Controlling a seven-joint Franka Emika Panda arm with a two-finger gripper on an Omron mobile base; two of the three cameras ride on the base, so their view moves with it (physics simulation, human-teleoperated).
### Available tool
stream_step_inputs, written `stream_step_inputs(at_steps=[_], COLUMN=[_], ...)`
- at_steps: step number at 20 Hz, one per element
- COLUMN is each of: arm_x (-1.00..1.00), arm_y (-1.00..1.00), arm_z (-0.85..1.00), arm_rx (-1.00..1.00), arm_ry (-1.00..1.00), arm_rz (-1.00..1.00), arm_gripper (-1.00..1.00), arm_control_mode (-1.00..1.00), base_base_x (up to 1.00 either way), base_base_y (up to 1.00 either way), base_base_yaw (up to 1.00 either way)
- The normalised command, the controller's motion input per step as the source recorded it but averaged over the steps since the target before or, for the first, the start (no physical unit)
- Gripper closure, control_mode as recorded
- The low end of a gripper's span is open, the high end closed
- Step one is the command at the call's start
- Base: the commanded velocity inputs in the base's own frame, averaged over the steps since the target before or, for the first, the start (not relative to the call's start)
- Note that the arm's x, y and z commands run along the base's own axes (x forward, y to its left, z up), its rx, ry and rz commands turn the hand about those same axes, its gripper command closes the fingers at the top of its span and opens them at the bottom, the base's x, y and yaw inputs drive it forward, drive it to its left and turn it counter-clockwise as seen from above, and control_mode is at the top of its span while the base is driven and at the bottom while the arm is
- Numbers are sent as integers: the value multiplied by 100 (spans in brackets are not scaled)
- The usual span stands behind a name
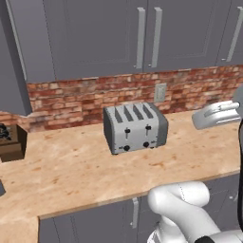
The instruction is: Close all open cabinet doors.
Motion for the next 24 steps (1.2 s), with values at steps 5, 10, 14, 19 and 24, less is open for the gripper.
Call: stream_step_inputs(at_steps=[5,10,14,19,24], arm_x=[0,0,0,0,0], arm_y=[0,0,0,0,0], arm_z=[0,0,0,0,0], arm_rx=[0,0,0,0,0], arm_ry=[0,0,0,0,0], arm_rz=[0,0,0,0,0], arm_gripper=[-100,-100,-100,-100,-100], arm_control_mode=[100,100,100,100,100], base_base_x=[-53,-19,0,0,0], base_base_y=[6,19,16,21,32], base_base_yaw=[30,72,88,85,75])
